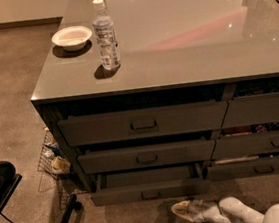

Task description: Close bottom drawer

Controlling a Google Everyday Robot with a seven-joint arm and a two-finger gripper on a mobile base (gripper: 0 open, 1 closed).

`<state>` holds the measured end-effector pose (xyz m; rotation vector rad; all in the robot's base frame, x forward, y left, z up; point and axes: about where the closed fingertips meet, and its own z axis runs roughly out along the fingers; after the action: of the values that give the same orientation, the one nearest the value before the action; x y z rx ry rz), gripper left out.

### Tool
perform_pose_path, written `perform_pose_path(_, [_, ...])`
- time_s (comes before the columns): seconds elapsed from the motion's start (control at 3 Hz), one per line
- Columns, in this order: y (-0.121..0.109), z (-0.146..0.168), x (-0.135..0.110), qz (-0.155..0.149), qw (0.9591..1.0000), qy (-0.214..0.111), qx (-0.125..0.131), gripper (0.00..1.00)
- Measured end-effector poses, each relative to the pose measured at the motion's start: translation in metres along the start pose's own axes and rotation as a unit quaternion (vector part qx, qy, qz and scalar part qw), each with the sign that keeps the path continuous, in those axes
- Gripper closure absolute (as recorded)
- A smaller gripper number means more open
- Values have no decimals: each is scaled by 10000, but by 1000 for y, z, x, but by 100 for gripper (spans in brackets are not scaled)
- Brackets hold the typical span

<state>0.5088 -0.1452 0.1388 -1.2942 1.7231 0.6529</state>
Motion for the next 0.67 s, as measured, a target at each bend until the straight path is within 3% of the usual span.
perform_pose_path(0.33, [0, 0, 0, 0, 10000, 0, 0, 100])
perform_pose_path(0.67, [-28, 4, 0, -102, 9998, 15, 140, 100])
